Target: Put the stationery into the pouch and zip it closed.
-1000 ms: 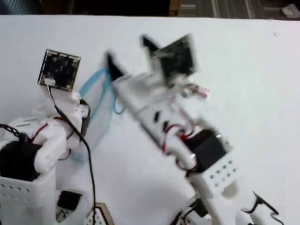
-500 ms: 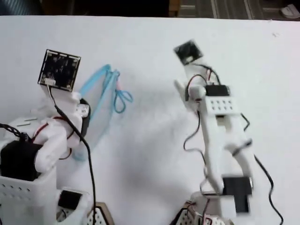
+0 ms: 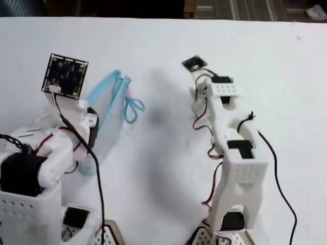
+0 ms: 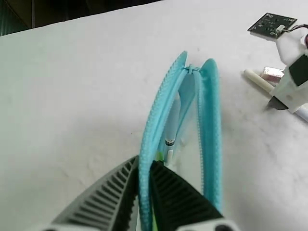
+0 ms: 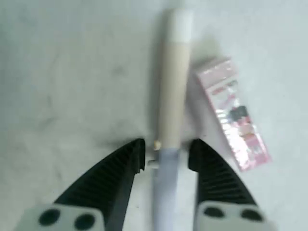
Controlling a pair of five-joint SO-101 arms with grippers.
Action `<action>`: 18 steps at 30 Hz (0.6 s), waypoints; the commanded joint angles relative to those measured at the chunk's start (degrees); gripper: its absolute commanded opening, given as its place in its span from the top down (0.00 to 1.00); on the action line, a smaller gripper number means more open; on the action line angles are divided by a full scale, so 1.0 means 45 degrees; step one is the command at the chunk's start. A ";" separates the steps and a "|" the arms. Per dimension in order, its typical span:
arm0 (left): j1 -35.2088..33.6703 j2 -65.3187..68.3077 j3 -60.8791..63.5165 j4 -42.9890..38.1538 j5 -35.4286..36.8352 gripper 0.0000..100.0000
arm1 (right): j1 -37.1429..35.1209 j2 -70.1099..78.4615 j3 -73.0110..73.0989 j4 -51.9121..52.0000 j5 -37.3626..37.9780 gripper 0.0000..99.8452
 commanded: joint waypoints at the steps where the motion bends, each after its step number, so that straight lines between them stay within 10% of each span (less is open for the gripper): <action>1: -0.0068 -0.0068 -0.0098 -0.0332 0.0117 0.98 | -0.0322 -0.0107 -0.0508 0.1104 0.0078 0.95; 12: -0.0068 -0.0068 -0.0098 -0.0332 0.0117 0.98 | -0.2139 -0.6085 -0.2930 0.6867 -0.2872 0.98; 18: -0.0049 -0.0068 -0.0098 -0.0332 0.0117 0.98 | -0.4386 -1.0188 -0.4571 0.7238 -0.7619 0.98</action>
